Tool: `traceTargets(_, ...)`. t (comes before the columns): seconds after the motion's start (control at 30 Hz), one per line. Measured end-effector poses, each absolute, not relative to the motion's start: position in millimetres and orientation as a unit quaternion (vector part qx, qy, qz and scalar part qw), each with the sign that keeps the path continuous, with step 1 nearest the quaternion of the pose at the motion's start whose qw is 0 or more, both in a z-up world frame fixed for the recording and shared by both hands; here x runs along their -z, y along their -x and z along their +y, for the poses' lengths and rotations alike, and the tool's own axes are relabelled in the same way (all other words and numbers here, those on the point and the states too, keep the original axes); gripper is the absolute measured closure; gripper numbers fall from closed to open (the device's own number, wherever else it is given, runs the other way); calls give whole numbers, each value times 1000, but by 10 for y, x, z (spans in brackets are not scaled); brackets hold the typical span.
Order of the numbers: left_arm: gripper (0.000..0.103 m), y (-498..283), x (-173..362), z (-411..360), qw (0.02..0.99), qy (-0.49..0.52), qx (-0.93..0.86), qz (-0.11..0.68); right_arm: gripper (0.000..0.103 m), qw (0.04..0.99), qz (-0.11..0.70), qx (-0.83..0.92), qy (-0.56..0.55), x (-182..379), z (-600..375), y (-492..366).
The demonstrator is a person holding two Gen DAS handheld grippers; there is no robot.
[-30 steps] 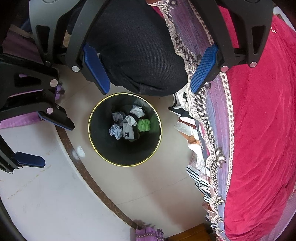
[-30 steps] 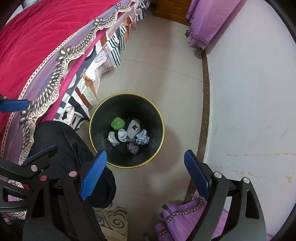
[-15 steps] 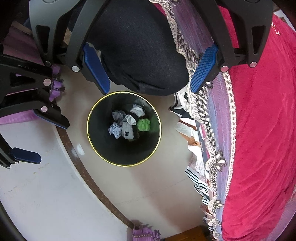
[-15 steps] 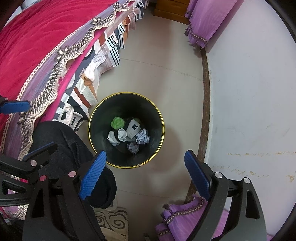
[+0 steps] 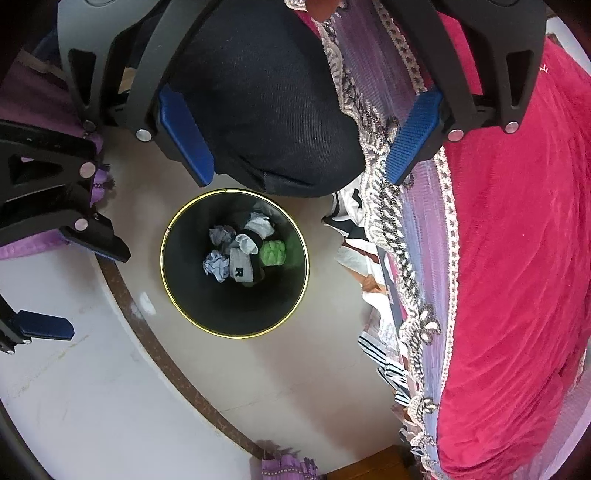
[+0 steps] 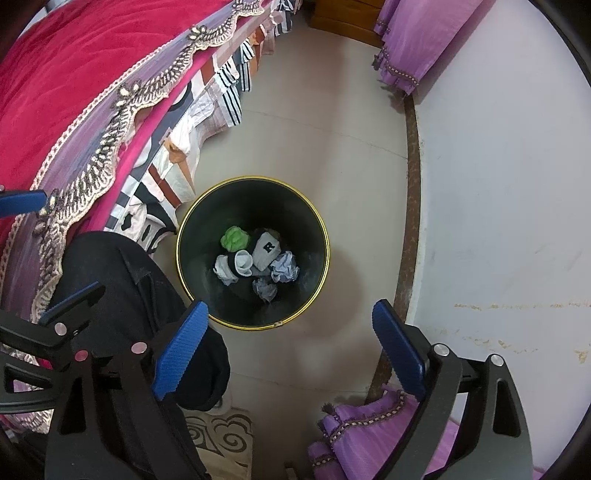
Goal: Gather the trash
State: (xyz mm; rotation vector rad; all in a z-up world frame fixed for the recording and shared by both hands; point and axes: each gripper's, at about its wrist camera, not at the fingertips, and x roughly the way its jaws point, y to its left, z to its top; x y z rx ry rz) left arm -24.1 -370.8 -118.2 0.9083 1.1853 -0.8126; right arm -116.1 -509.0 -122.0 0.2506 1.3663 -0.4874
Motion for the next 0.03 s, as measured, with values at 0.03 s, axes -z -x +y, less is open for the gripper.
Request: traceTargets(0.03,11,251,1175,-3704,661,-403,359,521,16,741,623,222,-114,1219,-5087,1160)
